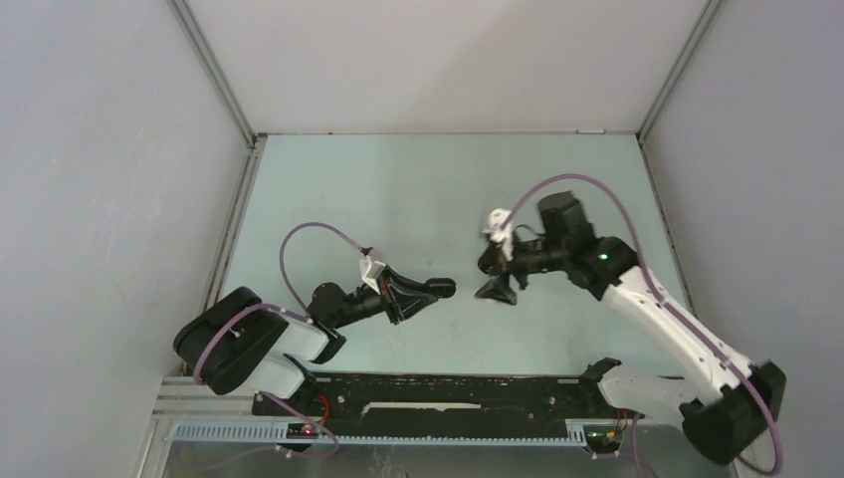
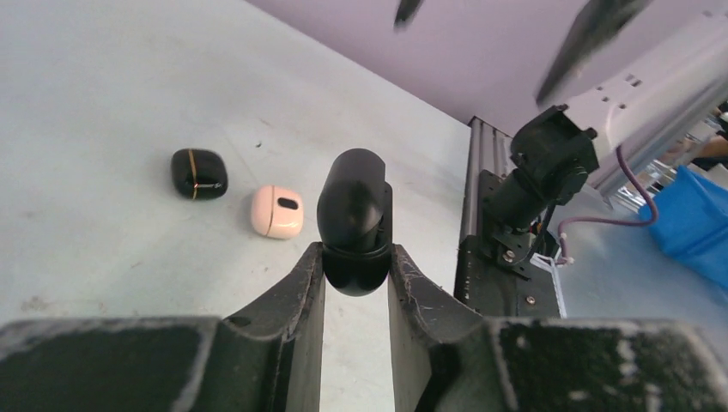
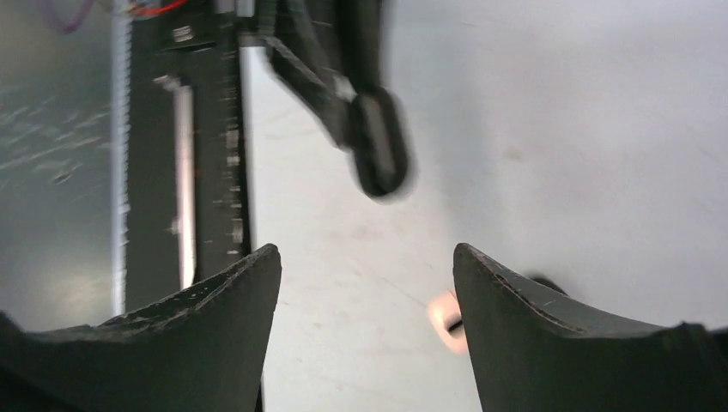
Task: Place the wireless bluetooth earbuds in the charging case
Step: Close the charging case with the earbuds inside, then open the charging case with the earbuds to the charging case.
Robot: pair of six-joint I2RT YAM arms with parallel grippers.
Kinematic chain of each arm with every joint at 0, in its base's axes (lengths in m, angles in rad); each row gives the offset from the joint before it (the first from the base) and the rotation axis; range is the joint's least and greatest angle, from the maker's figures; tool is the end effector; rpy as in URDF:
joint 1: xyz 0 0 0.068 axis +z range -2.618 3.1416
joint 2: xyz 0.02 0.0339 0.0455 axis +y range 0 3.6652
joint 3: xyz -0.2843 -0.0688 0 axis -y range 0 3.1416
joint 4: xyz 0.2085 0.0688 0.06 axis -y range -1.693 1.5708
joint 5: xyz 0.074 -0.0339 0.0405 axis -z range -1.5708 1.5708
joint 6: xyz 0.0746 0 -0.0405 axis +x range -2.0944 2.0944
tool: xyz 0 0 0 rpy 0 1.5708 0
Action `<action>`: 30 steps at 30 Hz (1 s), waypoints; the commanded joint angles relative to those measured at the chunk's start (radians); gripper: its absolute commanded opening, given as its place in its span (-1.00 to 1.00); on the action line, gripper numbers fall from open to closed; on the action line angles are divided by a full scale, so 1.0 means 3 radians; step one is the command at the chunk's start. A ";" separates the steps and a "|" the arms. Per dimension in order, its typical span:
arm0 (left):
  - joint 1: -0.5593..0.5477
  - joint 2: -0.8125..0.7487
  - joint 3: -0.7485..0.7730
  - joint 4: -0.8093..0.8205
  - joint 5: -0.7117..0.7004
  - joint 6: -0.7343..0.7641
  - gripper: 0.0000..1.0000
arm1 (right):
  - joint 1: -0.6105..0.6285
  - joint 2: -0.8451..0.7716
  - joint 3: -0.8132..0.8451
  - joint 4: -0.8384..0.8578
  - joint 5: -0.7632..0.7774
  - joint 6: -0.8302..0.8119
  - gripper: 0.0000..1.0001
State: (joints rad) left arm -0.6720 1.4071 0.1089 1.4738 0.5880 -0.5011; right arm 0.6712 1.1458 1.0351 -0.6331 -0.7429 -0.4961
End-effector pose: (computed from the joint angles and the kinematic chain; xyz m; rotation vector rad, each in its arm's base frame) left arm 0.1476 -0.1703 0.2331 0.6598 1.4307 -1.3521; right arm 0.1343 0.1711 0.3218 -1.5377 1.6410 0.9452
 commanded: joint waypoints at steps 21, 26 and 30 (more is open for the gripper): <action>-0.0448 0.0327 0.0337 0.0113 0.0467 0.0168 -1.00 | -0.0221 0.0156 -0.0434 0.0053 -0.0489 -0.0165 0.36; -0.0466 0.0307 0.0332 0.0109 0.0483 0.0206 -1.00 | -0.0107 0.0280 -0.0429 0.0163 -0.0398 -0.0086 0.34; -0.0494 0.0279 0.0314 0.0109 0.0502 0.0272 -1.00 | -0.0221 0.0342 -0.0372 0.0216 -0.0466 0.0037 0.31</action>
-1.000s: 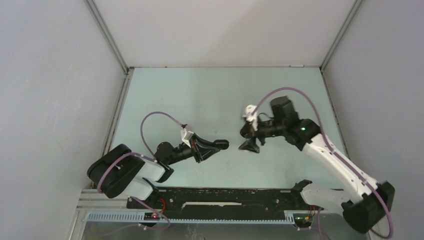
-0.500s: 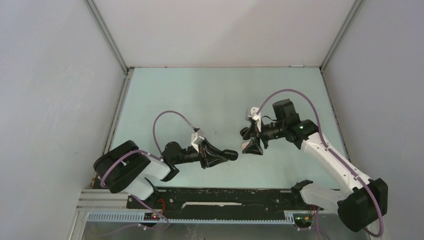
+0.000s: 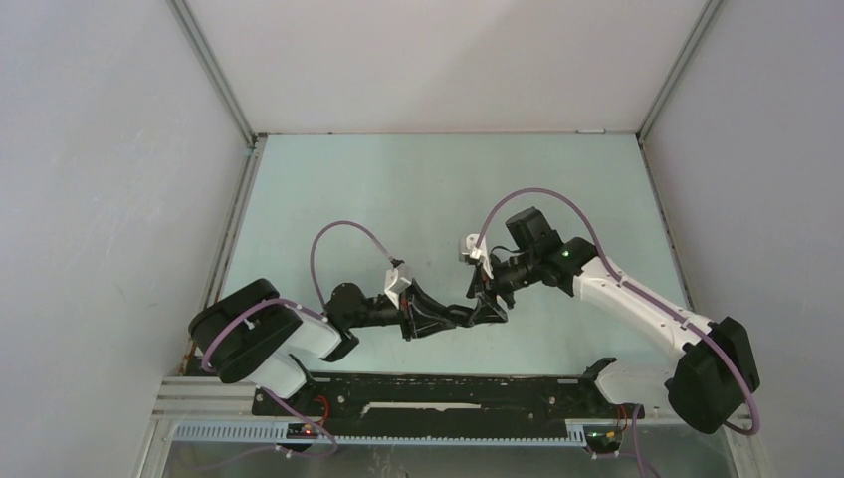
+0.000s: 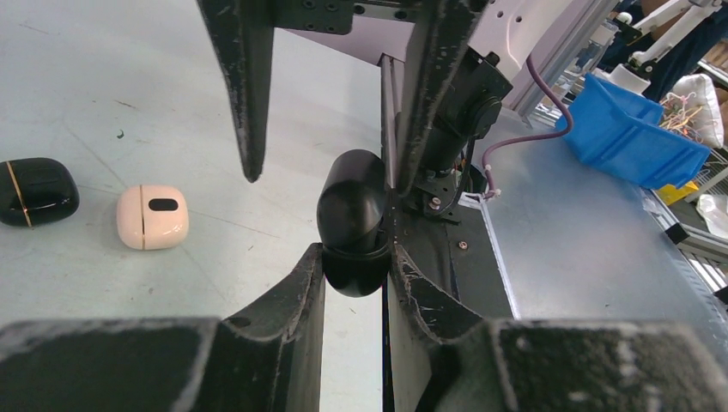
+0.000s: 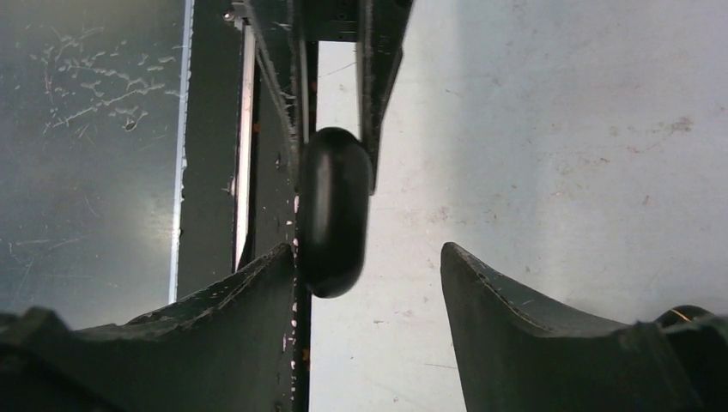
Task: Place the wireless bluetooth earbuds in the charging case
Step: Open the charging case with the earbuds to the charging case, then adjust the left earbud in the left side groove of the charging case.
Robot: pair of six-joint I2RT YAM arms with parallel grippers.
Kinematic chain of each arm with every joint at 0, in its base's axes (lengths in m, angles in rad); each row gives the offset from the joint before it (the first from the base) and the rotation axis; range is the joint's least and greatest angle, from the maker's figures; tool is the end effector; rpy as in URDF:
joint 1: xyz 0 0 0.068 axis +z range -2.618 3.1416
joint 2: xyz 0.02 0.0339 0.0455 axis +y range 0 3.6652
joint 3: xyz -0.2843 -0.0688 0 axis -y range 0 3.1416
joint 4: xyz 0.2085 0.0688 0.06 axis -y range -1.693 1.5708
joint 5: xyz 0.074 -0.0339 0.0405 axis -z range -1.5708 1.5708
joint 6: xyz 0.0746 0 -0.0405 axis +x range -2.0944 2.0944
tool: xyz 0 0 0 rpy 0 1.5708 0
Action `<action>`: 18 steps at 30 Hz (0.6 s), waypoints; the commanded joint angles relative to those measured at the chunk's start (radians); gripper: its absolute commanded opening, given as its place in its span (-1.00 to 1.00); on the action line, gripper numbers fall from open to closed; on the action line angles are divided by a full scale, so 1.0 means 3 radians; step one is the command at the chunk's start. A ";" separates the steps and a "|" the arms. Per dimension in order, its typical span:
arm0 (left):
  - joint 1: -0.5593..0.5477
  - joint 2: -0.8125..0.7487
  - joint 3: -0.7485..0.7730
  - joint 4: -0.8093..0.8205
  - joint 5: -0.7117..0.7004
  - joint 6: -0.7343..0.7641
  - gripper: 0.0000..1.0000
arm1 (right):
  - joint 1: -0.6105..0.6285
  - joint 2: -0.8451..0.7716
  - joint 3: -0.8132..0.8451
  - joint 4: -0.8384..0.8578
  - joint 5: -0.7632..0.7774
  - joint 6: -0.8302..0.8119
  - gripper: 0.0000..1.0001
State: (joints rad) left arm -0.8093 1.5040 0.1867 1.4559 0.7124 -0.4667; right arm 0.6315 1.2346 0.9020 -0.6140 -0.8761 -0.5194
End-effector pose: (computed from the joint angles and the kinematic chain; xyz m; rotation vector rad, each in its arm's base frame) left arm 0.1307 -0.2078 0.2284 0.9078 1.3997 -1.5083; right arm 0.1389 0.1726 0.2717 -1.5704 1.7710 1.1368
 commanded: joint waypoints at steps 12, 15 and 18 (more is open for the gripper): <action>-0.0064 -0.0055 0.0047 0.0168 0.0095 0.0223 -1.00 | -0.0456 0.0009 0.0169 0.0105 -0.0487 0.0251 0.28; -0.0066 -0.0045 0.0052 0.0159 0.0087 0.0228 -1.00 | -0.0486 -0.0139 0.0208 -0.0008 -0.0482 0.0203 0.28; -0.0068 -0.0045 0.0051 0.0148 0.0067 0.0231 -1.00 | -0.0437 -0.0338 0.0222 -0.0058 -0.0318 0.0073 0.18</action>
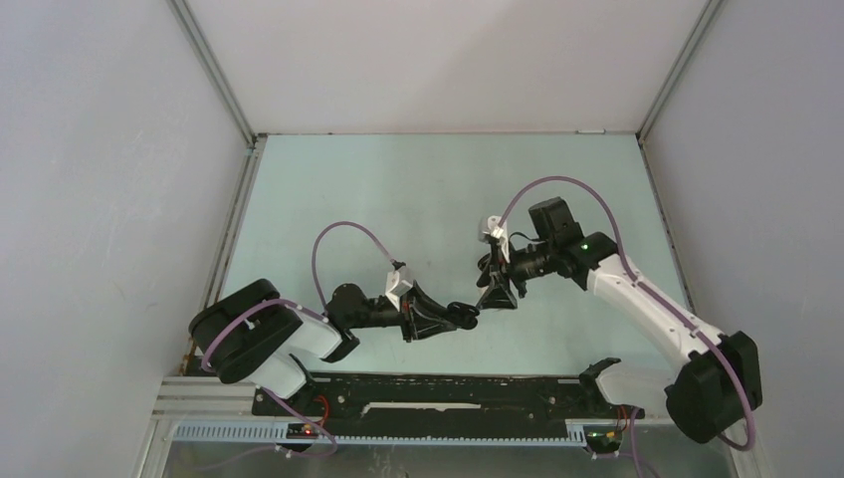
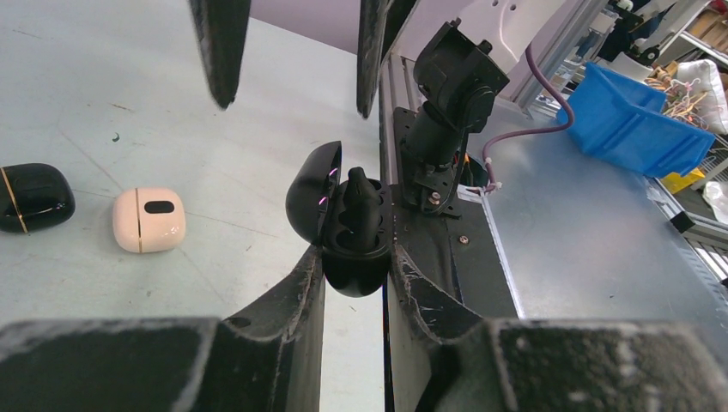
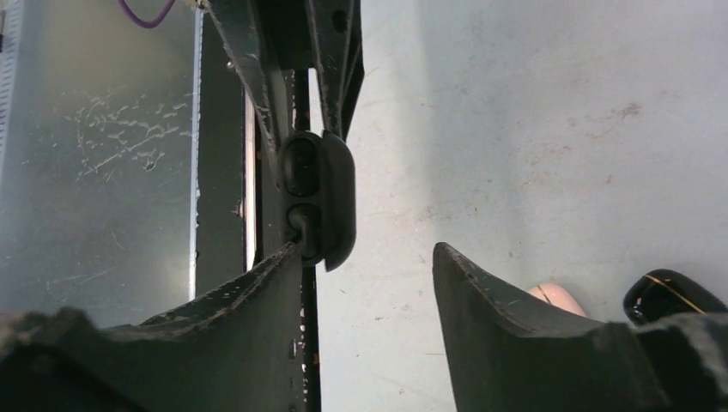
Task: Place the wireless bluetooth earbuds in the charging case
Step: Adjust the left earbud in the left side groove of the charging case.
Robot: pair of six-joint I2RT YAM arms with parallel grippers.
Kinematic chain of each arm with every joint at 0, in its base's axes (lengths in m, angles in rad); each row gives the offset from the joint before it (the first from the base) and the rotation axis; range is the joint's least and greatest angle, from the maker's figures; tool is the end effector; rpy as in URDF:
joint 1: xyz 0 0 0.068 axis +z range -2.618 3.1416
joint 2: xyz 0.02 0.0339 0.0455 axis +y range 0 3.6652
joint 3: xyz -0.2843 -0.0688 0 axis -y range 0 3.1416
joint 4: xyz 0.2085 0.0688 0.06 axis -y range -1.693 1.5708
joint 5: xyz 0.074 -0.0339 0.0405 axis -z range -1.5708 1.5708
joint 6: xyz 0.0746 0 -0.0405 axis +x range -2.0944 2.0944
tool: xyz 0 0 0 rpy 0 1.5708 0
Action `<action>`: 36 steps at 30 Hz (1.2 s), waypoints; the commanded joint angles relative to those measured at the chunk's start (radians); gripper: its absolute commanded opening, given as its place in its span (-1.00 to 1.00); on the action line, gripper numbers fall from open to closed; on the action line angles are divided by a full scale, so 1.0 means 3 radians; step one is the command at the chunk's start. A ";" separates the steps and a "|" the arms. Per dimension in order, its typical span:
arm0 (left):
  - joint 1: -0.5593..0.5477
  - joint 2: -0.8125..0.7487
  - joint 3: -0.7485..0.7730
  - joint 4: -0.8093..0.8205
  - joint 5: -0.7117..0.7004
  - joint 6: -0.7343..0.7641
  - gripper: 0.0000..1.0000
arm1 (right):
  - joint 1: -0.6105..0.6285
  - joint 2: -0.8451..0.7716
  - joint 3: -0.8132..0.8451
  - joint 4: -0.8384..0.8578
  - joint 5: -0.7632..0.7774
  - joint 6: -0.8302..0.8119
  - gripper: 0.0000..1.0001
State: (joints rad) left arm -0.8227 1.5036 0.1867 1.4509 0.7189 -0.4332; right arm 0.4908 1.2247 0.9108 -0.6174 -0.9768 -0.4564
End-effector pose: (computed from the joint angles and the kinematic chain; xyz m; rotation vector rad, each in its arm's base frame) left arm 0.1275 -0.2096 0.2278 0.9439 1.3776 -1.4976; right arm 0.1556 0.1533 0.2808 -1.3842 1.8294 1.2132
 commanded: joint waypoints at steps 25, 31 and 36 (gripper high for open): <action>-0.0093 -0.0322 0.0061 -0.0373 -0.0120 0.0427 -1.00 | 0.0874 0.0070 0.0410 -0.0257 0.0478 -0.0616 -0.40; -0.0092 -0.0333 0.0073 -0.0407 -0.0125 0.0429 -1.00 | 0.0991 0.0055 0.0409 -0.0141 0.0701 -0.0539 -0.43; -0.0092 -0.0339 0.0076 -0.0431 -0.0138 0.0437 -1.00 | 0.1133 0.0066 0.0410 -0.0100 0.0889 -0.0529 -0.50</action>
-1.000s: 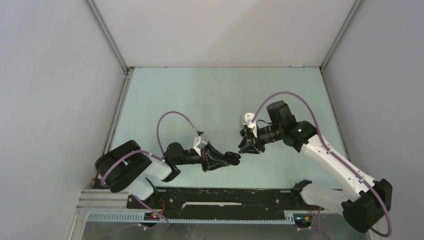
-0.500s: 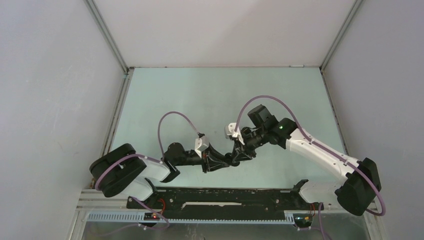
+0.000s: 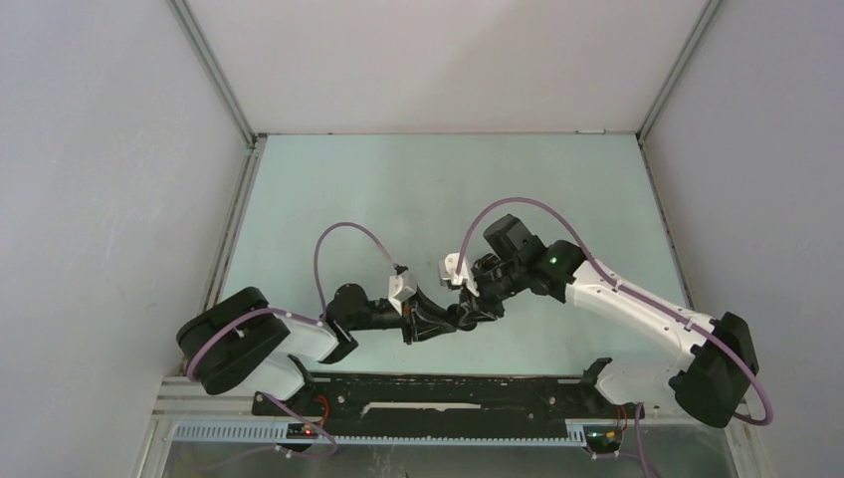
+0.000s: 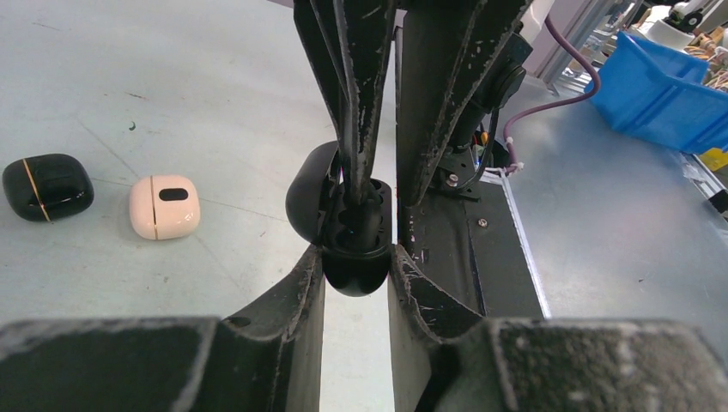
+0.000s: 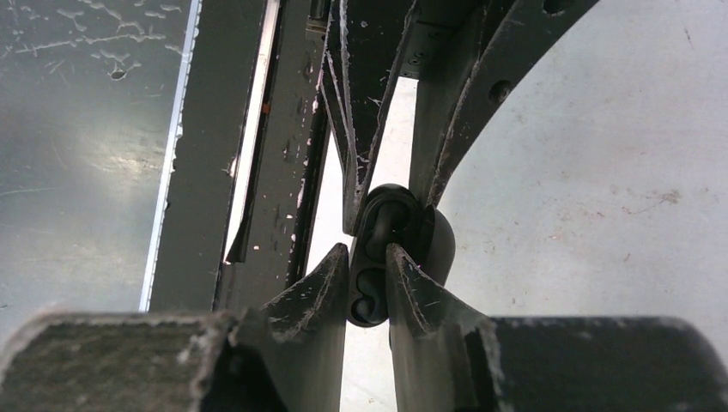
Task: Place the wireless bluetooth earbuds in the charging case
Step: Adjust the left earbud in the left side groove of the charging case.
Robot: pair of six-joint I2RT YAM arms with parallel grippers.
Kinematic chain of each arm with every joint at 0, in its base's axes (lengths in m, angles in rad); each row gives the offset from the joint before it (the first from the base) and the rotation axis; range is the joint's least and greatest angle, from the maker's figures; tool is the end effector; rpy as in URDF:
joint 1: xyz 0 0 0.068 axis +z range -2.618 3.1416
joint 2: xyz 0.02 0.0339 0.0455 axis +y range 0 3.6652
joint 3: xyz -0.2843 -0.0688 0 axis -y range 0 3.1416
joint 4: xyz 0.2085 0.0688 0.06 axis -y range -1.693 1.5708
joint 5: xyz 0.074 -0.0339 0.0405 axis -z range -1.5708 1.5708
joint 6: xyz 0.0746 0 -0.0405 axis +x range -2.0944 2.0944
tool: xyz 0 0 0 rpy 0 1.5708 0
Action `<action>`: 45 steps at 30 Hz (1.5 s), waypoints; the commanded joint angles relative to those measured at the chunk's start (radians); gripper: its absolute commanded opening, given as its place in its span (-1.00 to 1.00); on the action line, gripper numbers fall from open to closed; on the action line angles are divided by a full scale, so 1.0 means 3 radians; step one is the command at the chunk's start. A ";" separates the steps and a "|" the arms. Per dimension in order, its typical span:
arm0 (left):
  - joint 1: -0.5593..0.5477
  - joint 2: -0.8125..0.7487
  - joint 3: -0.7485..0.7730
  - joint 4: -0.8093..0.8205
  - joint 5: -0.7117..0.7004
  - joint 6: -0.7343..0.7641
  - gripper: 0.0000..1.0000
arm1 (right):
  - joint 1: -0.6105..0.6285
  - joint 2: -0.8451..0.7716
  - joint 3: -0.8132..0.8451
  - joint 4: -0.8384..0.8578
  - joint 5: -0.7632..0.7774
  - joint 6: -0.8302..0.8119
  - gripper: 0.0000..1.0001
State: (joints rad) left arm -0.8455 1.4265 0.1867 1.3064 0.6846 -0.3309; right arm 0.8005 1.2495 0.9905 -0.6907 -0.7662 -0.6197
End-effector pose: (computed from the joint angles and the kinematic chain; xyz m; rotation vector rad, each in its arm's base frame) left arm 0.1207 -0.2072 0.2259 0.9932 1.3877 -1.4186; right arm 0.1171 0.1950 0.2840 -1.8032 1.6205 1.0347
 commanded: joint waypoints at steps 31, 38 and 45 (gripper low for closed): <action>-0.0016 -0.0160 0.0011 0.0082 -0.0106 0.0157 -1.00 | -0.0077 -0.0041 0.0143 0.0345 0.0013 0.0338 -1.00; -0.0017 -0.0209 -0.0044 0.0181 -0.0194 0.0157 -1.00 | -0.0160 -0.0006 0.0054 0.0505 -0.0206 0.0525 -1.00; -0.0010 -0.0239 -0.0073 0.0208 -0.0249 0.0157 -1.00 | -0.0141 0.0047 0.0017 0.0553 -0.0165 0.0576 -0.91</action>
State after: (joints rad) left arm -0.8452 1.3800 0.1722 1.3087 0.6258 -0.3119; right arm 0.7559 1.2568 0.9905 -0.5804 -0.8013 -0.4694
